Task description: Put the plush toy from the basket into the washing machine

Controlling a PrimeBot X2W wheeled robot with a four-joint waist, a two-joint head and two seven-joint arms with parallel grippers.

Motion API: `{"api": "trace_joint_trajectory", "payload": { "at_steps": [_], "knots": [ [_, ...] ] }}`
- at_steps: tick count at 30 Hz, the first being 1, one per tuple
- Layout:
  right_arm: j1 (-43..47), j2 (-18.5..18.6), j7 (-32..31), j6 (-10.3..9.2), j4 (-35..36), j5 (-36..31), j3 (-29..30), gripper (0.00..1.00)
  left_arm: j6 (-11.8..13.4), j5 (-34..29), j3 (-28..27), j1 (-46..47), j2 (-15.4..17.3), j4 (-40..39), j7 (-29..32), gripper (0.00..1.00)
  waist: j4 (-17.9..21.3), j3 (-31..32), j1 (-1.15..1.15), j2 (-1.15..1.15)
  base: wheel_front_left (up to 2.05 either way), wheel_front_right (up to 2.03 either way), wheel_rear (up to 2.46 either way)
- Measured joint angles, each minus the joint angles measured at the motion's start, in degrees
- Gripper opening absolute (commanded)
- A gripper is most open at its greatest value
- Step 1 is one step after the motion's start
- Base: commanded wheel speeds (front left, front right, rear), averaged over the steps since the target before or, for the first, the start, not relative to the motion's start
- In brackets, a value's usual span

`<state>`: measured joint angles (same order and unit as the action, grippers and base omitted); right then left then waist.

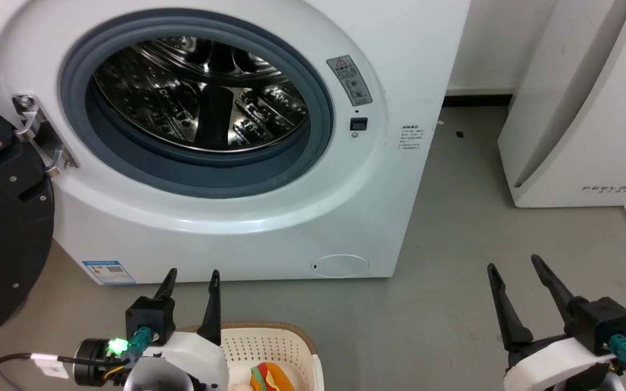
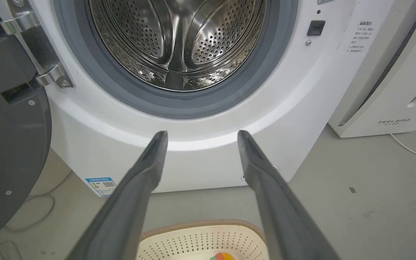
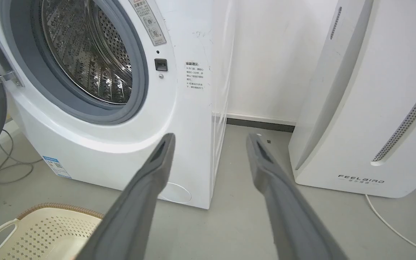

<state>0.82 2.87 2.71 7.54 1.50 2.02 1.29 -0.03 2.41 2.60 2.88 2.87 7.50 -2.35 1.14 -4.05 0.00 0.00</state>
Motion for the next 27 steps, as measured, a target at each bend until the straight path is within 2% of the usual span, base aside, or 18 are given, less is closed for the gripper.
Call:
{"api": "trace_joint_trajectory", "payload": {
  "at_steps": [27],
  "knots": [
    [-2.55,0.0,3.24,0.0,2.44,2.5,0.35,1.0,-2.46,3.27,3.77,11.15,1.75,20.54,-2.31,1.0,3.03,-10.6,0.0,0.0,0.0,0.0,0.0]
  ]
}}
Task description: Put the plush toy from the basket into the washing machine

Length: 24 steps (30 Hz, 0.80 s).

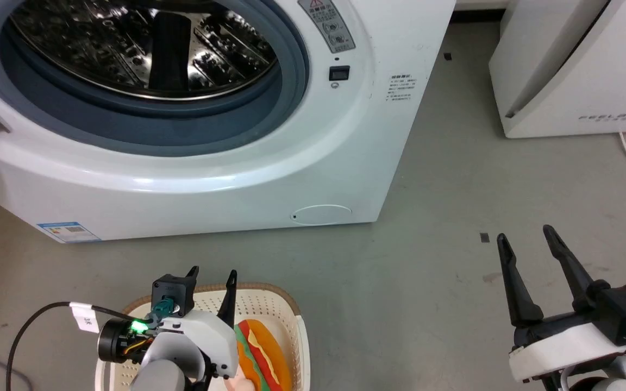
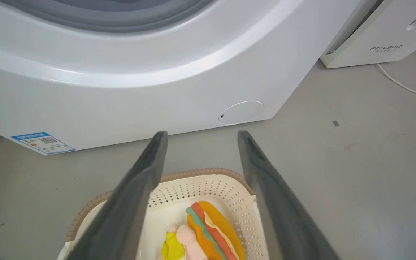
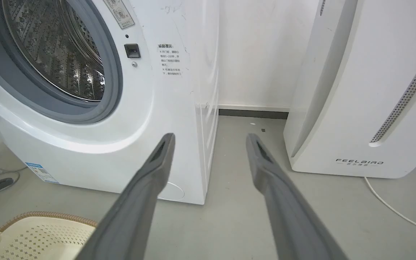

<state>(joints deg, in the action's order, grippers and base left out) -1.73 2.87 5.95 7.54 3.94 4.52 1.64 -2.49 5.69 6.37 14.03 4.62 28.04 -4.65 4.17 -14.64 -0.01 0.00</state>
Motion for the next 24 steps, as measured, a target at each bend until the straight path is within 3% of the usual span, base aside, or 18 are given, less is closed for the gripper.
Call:
{"api": "trace_joint_trajectory", "payload": {
  "at_steps": [24],
  "knots": [
    [-1.74,0.0,2.82,0.0,2.32,1.71,1.72,1.0,-1.35,4.85,3.41,6.97,3.61,16.45,6.22,1.0,2.5,-10.67,0.0,0.0,0.0,0.0,0.0]
  ]
}}
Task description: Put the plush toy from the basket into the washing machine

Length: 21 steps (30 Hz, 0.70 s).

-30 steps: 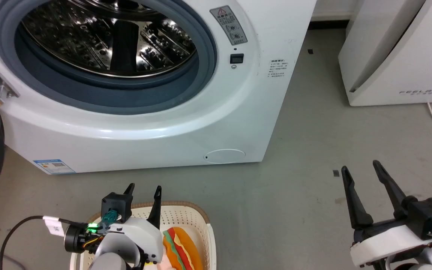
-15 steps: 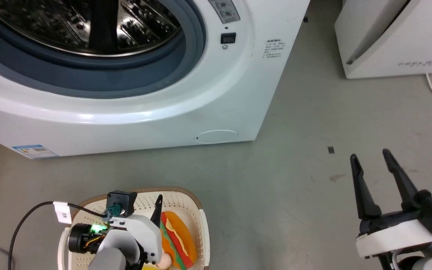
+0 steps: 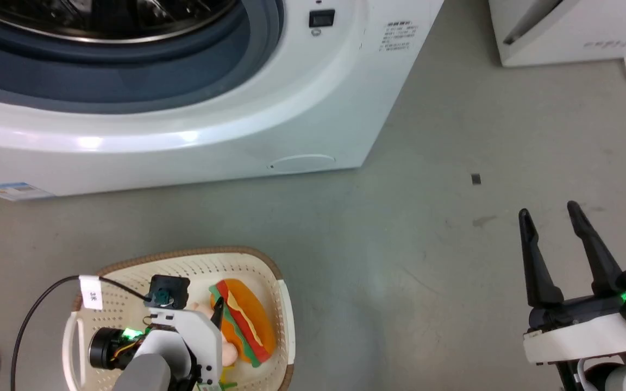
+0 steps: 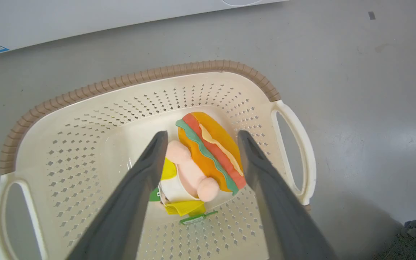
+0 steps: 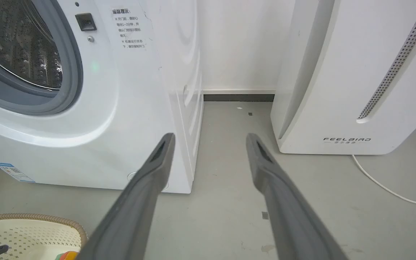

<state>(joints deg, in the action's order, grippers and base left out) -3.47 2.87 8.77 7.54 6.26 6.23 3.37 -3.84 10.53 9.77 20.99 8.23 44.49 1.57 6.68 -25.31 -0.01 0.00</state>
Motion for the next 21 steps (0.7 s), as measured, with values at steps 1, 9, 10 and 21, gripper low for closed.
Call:
{"api": "trace_joint_trajectory", "payload": {
  "at_steps": [1,9,10,21],
  "knots": [
    [-0.1,0.0,0.09,0.0,0.14,0.04,0.08,1.0,-0.32,0.2,0.26,0.44,0.05,0.55,0.02,1.0,0.09,-0.53,0.0,0.0,0.0,0.0,0.0],
    [-0.69,0.0,1.01,0.0,1.2,1.07,0.43,1.0,-0.38,1.31,1.82,3.58,1.13,5.25,1.25,1.0,1.0,-5.05,0.0,0.0,0.0,0.0,0.0],
    [-0.71,0.0,1.04,0.0,1.38,1.27,0.49,1.0,-0.38,1.51,2.01,3.92,1.33,5.88,1.48,1.0,1.14,-5.65,0.0,0.0,0.0,0.0,0.0],
    [-1.6,0.0,2.48,0.0,3.63,2.5,0.52,1.0,0.15,2.67,4.7,9.37,2.75,12.23,1.97,1.0,2.49,-12.32,0.0,0.0,0.0,0.0,0.0]
  ]
}}
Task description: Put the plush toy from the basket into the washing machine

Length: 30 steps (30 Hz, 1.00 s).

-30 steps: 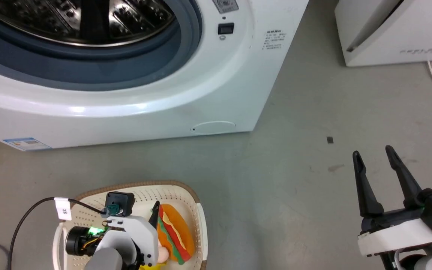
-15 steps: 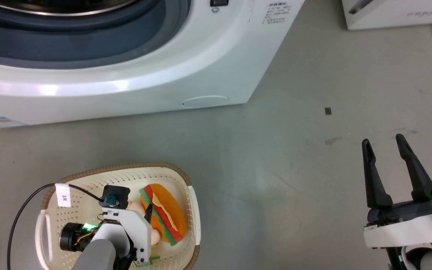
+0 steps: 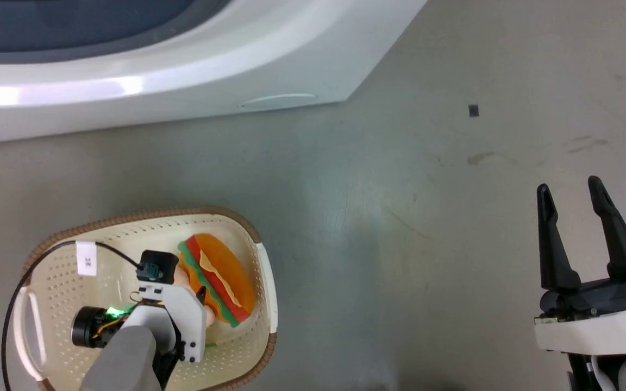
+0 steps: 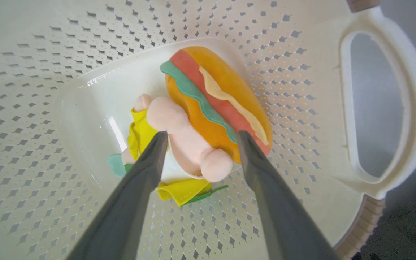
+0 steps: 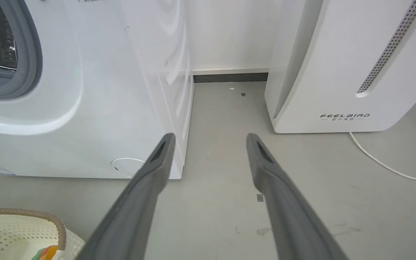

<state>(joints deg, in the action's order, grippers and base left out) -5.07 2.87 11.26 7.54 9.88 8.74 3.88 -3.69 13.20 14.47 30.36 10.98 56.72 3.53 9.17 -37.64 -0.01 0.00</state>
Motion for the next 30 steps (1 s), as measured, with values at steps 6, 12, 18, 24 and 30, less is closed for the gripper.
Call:
{"api": "trace_joint_trajectory", "payload": {
  "at_steps": [6,12,18,24,30],
  "knots": [
    [-0.57,0.0,0.66,0.0,0.97,0.45,1.0,1.0,-0.03,1.12,1.08,3.28,0.58,3.5,0.55,1.0,0.63,-3.74,0.0,0.0,0.0,0.0,0.0],
    [-1.65,0.0,1.47,0.0,2.05,1.02,1.56,1.0,-0.01,2.16,2.03,6.75,1.11,6.99,0.48,1.0,1.51,-7.69,0.0,0.0,0.0,0.0,0.0],
    [-2.08,0.0,2.05,0.0,2.83,2.05,2.02,1.0,0.23,3.68,2.99,10.17,1.38,10.42,-0.65,1.0,2.44,-11.73,0.0,0.0,0.0,0.0,0.0],
    [-3.16,0.0,2.79,0.0,3.53,2.77,2.35,1.0,0.22,4.7,3.96,12.87,1.71,13.67,-0.94,1.0,3.39,-15.28,0.0,0.0,0.0,0.0,0.0],
    [-3.74,0.0,3.26,0.0,3.83,2.98,2.69,1.0,-0.04,6.3,4.95,15.42,1.8,16.28,-1.04,0.0,4.08,-18.07,0.0,0.0,0.0,0.0,0.0]
  ]
}}
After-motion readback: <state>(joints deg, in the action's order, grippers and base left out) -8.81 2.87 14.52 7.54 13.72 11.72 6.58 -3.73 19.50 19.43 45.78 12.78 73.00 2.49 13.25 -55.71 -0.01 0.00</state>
